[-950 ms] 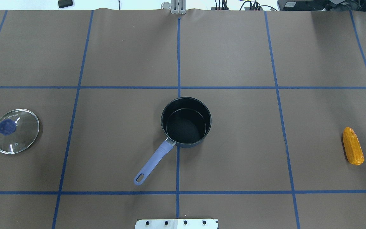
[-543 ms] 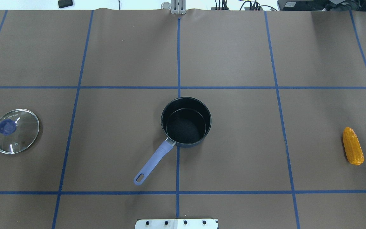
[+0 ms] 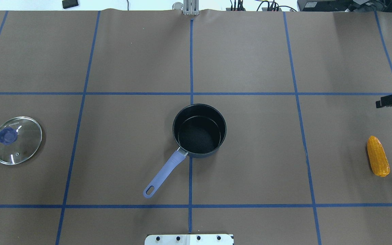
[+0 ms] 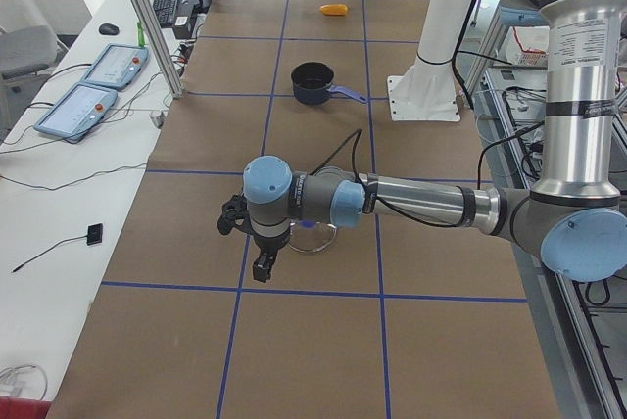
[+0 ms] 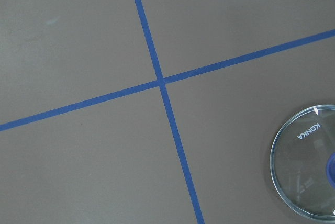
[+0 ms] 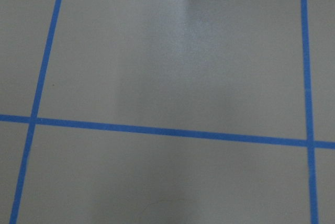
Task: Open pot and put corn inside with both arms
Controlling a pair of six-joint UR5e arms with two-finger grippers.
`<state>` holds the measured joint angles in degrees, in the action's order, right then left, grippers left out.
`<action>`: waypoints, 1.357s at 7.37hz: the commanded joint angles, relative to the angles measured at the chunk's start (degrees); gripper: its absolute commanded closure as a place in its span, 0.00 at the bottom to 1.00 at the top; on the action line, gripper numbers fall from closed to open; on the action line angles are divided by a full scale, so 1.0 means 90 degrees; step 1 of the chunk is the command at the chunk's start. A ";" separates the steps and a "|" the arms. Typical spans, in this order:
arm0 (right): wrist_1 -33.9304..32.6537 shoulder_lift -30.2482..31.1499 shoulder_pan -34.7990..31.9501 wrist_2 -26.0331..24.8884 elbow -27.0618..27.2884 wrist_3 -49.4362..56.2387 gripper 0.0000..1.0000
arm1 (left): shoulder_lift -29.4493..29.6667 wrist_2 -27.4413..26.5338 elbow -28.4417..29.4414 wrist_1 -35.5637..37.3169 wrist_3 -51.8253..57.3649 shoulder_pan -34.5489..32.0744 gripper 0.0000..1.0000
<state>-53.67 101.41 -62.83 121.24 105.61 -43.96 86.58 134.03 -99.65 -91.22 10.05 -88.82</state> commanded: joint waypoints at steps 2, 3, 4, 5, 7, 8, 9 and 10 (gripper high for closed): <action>0.1217 0.0977 0.1751 -0.1640 0.0043 -0.1266 0.00 | -0.0021 0.0020 -0.0041 -0.0020 0.0006 -0.0004 0.01; 0.1410 0.1123 0.2182 -0.1984 0.0043 -0.1461 0.00 | -0.0021 0.0010 -0.0050 -0.0030 0.0006 -0.0004 0.01; 0.1528 0.1211 0.2563 -0.2306 0.0034 -0.1744 0.02 | -0.0011 0.0010 -0.0051 -0.0030 0.0006 -0.0004 0.01; 0.1529 0.1212 0.3002 -0.2725 0.0005 -0.2046 0.07 | -0.0011 0.0010 -0.0051 -0.0030 0.0006 -0.0004 0.01; 0.1984 0.1570 0.3192 -0.2818 0.0004 -0.2021 0.18 | -0.0001 0.0020 -0.0051 -0.0030 0.0006 0.0006 0.01; 0.2317 0.1748 0.3163 -0.2769 0.0014 -0.2001 0.18 | -0.0011 0.0010 -0.0051 -0.0030 0.0006 0.0006 0.01; 0.2311 0.1711 0.3163 -0.2720 0.0043 -0.2001 0.21 | -0.0011 0.0010 -0.0060 -0.0030 0.0006 0.0006 0.01; 0.2311 0.1681 0.3182 -0.2720 0.0005 -0.2001 0.23 | -0.0011 0.0010 -0.0051 -0.0030 0.0006 0.0006 0.01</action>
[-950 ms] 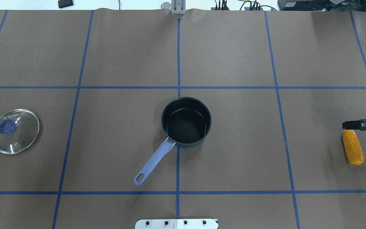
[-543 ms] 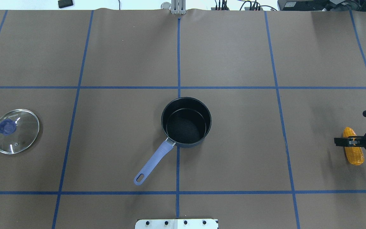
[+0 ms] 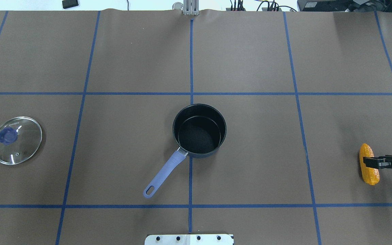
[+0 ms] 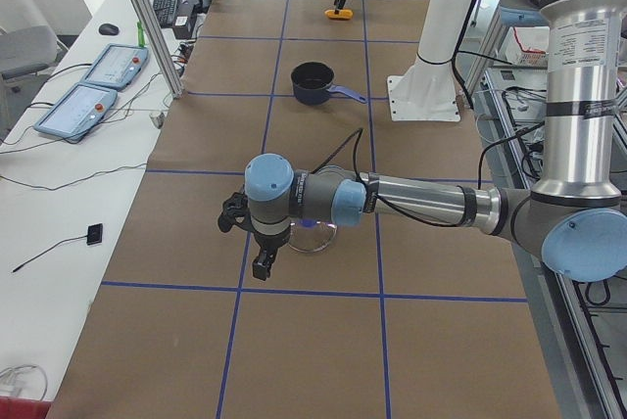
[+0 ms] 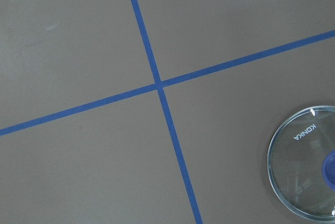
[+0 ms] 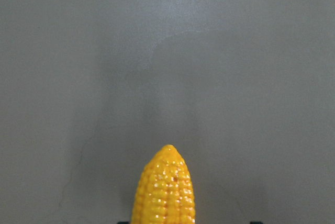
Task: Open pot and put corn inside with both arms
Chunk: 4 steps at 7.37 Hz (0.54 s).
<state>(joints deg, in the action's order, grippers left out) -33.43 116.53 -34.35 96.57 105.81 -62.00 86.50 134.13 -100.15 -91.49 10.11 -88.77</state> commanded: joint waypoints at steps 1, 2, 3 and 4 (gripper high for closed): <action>0.0042 -0.0017 0.0047 -0.0008 -0.0018 -0.0015 0.23 | -0.0002 -0.0001 0.0005 0.0000 0.0000 0.0000 0.01; 0.0013 -0.0134 0.0047 -0.0027 -0.0038 -0.0015 0.23 | -0.0002 -0.0001 0.0014 0.0000 0.0000 0.0000 0.01; -0.0006 -0.0212 0.0086 -0.0047 -0.0154 -0.0025 0.23 | -0.0002 -0.0001 0.0005 -0.0010 0.0000 0.0010 0.01; -0.0007 -0.0358 0.0115 -0.0047 -0.0252 -0.0035 0.42 | -0.0002 -0.0001 0.0005 -0.0010 0.0000 0.0000 0.01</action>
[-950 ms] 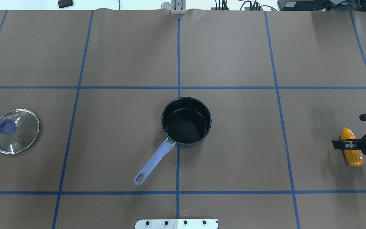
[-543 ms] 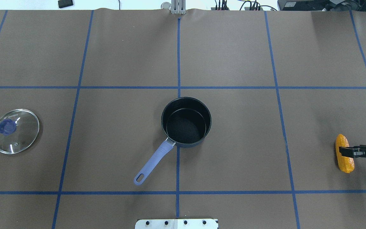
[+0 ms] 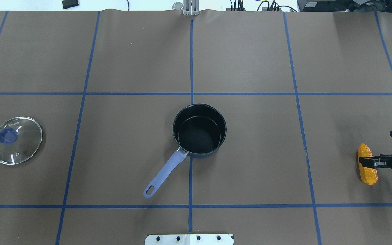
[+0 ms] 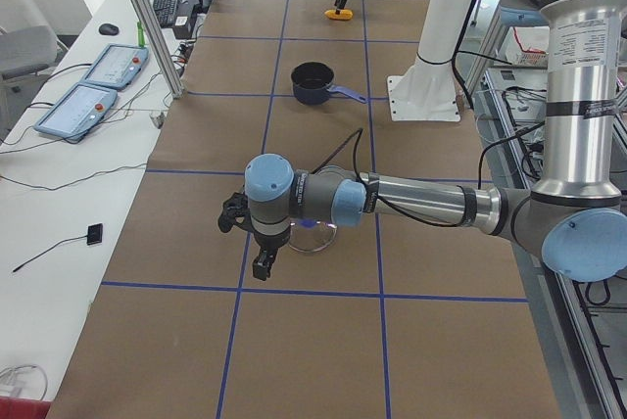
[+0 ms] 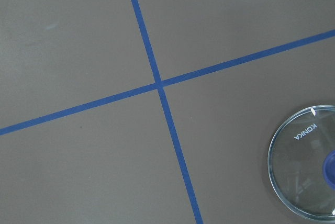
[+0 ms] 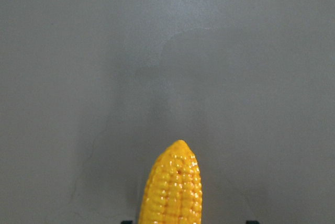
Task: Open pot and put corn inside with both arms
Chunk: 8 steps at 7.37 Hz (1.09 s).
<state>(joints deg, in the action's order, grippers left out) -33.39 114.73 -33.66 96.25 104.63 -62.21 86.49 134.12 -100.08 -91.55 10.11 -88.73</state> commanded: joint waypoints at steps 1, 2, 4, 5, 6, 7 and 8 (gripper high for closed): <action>-0.0011 -0.0228 0.0067 0.0019 -0.0131 -0.0021 0.83 | 0.0000 0.0000 -0.0003 0.0006 0.0000 0.0005 0.01; -0.0011 -0.0229 0.0048 0.0048 -0.0045 -0.0012 1.00 | 0.0000 0.0000 -0.0003 -0.0003 0.0000 0.0005 0.01; -0.0020 -0.0325 -0.0455 0.0862 0.0452 0.0008 1.00 | 0.0010 0.0000 -0.0003 -0.0003 0.0000 0.0005 0.01; -0.0330 -0.0945 -0.0875 0.1362 0.0493 -0.0002 1.00 | 0.0000 0.0000 -0.0003 -0.0003 0.0000 0.0005 0.01; -0.1048 -0.1995 -0.0889 0.1347 0.0426 -0.0079 1.00 | 0.0010 0.0000 0.0007 0.0006 0.0000 0.0005 0.01; -0.2283 -0.3176 -0.0899 0.1328 0.0444 -0.0109 1.00 | 0.0000 0.0000 0.0007 0.0006 0.0000 0.0005 0.01; -0.3398 -0.4309 -0.0870 0.1308 0.0396 -0.0312 1.00 | 0.0010 0.0000 0.0007 0.0006 0.0000 0.0015 0.01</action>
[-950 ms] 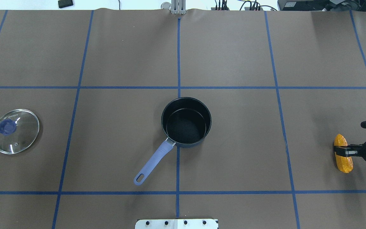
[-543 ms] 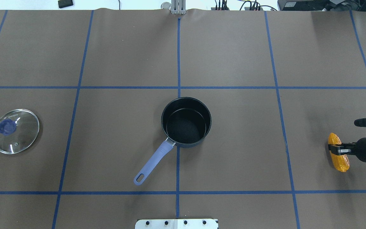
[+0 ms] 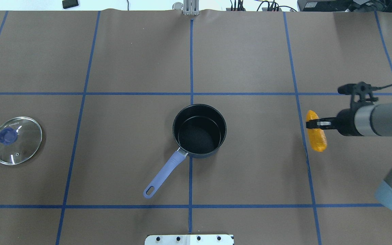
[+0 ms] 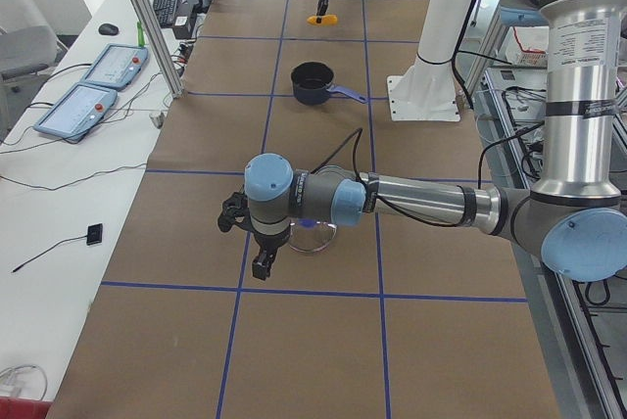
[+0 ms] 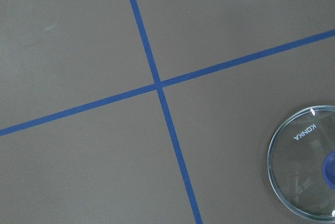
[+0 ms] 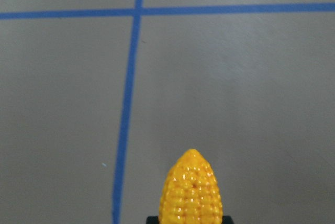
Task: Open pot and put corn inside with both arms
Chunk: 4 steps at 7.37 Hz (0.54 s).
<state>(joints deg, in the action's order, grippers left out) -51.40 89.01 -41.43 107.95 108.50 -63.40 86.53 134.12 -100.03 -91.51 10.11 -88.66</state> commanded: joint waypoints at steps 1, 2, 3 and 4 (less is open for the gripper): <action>-0.2316 -0.2410 0.0100 -0.0012 -0.0043 -0.0665 1.00 | 0.0005 0.0000 0.0011 0.0001 0.0000 0.0007 0.01; -0.2538 -0.3038 0.0410 -0.0331 -0.0217 -0.1067 1.00 | 0.0005 0.0000 0.0040 0.0001 0.0000 0.0016 0.01; -0.2540 -0.3644 0.0771 -0.0924 -0.0625 -0.1370 1.00 | 0.0005 0.0000 0.0050 0.0001 0.0000 0.0017 0.01; -0.2531 -0.4095 0.1045 -0.1211 -0.1006 -0.1644 1.00 | 0.0005 0.0000 0.0050 0.0001 0.0000 0.0017 0.01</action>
<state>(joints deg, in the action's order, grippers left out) -73.43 58.53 -35.48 101.32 103.59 -74.64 86.57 134.12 -99.65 -91.50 10.11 -88.53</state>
